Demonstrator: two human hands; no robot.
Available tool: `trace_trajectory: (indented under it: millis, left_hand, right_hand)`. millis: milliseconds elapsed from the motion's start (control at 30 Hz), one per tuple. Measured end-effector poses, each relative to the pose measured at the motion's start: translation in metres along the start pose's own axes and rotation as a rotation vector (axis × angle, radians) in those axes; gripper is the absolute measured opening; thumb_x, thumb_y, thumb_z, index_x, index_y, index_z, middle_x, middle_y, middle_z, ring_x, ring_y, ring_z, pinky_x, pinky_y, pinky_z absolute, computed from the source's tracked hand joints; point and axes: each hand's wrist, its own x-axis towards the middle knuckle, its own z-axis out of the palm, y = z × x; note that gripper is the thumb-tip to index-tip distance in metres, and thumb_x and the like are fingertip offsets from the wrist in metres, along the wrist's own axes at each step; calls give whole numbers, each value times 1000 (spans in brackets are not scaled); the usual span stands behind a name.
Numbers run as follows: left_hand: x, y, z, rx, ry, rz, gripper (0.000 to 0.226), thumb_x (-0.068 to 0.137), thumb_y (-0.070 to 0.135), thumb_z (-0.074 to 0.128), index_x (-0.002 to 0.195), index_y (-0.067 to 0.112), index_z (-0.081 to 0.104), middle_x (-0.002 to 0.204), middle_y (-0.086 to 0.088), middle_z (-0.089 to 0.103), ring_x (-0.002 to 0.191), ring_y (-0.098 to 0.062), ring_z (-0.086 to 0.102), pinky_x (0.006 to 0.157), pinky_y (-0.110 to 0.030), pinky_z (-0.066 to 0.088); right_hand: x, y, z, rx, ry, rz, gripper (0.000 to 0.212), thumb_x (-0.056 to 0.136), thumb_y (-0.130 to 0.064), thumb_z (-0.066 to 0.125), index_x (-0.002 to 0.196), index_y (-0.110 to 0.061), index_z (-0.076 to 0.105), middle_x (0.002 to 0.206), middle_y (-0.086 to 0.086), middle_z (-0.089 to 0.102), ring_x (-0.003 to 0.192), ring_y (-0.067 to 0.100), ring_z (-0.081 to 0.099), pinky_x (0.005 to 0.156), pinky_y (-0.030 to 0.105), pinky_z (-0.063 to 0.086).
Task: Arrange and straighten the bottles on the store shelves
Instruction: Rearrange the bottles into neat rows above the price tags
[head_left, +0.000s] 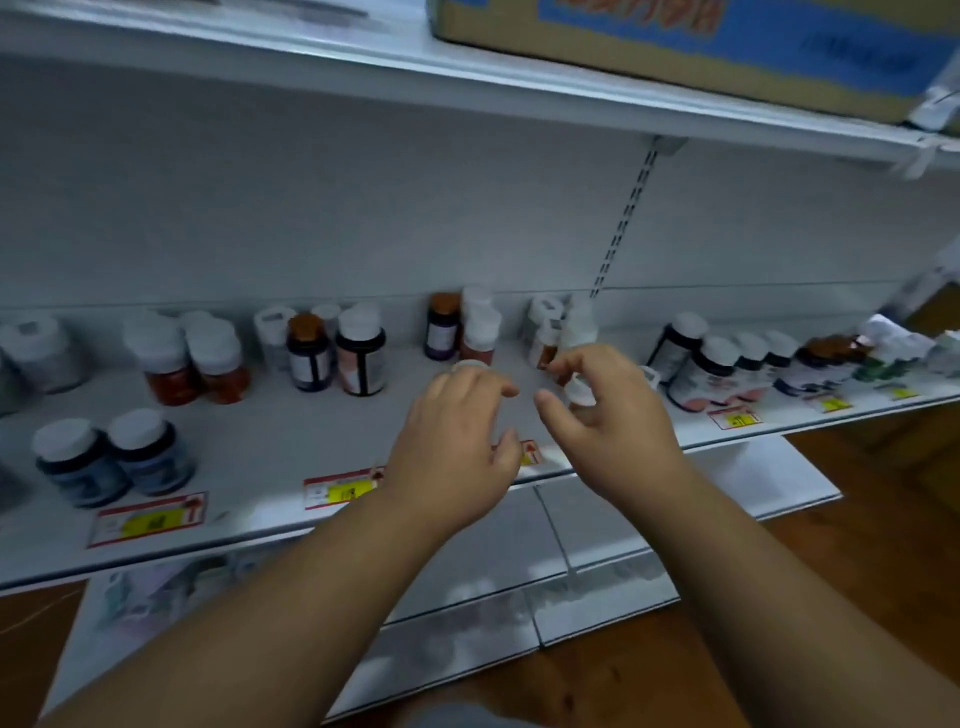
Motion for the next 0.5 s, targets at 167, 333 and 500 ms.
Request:
trace_trajectory:
  millis: [167,333,500]
  left_hand:
    - [32,19,33,39,-48,-9,37,78,30,59,114,20,58,105,1,57,102,-23,52,87,-35,43]
    - [69,10,58,49,-79,-13,39,77,30,58,114,19,60,112,-3,59,104,-23,53,87,-32,44]
    - [95,13,82,15,-44,24,33,76,18,61,107,10,61,102,-11,60,94,-18,43,75,-25,32]
  right_hand:
    - [18,53,-13,69,-25,54,18,85,-27,66,100,-19,62,100,-9,57,92,3,48,79,22,39]
    - [61,100,-6,18,-5,112,19,83,-26,67,100,-19,62,98,-4,58,94,12,55,73,20,36]
    - [114,138,4,-32,-188,162,29,88,-29,64,113,-18,55,115,6,51,100,22,55,77,24,37]
